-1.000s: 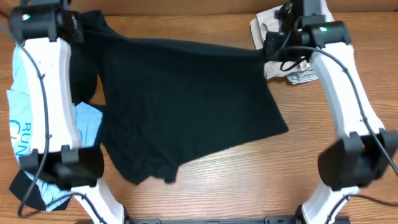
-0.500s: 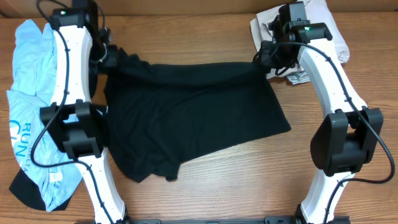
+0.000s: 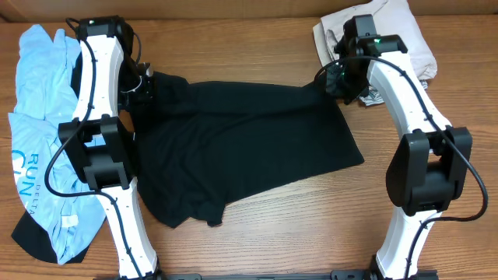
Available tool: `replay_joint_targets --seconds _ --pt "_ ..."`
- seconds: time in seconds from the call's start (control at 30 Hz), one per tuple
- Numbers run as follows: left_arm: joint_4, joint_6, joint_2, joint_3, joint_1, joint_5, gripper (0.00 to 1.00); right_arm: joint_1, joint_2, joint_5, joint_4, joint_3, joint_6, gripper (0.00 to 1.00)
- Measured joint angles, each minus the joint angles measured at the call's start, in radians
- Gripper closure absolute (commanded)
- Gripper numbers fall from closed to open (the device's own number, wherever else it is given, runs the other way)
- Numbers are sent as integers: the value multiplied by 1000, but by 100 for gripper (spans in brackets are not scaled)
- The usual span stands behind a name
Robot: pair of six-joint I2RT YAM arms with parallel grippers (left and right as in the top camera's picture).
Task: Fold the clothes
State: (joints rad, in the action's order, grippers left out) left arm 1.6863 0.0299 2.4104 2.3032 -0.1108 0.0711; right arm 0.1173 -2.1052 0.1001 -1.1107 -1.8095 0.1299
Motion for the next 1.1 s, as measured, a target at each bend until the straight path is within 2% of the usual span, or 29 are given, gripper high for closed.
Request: replay_joint_targets --seconds 0.2,0.47,0.6,0.77,1.1 --pt "-30 0 -54 -1 13 -3 96 0 0 -3 0 39 0 96" --pt "-6 -2 -323 0 21 -3 96 0 0 -3 1 39 0 96" --pt "1 -4 -380 -9 24 -3 95 0 0 -3 2 39 0 96" --pt "-23 -5 -375 -193 24 -12 96 0 0 -3 1 39 0 96" --pt "-187 -24 -350 -557 33 -30 96 0 0 0 3 39 0 96"
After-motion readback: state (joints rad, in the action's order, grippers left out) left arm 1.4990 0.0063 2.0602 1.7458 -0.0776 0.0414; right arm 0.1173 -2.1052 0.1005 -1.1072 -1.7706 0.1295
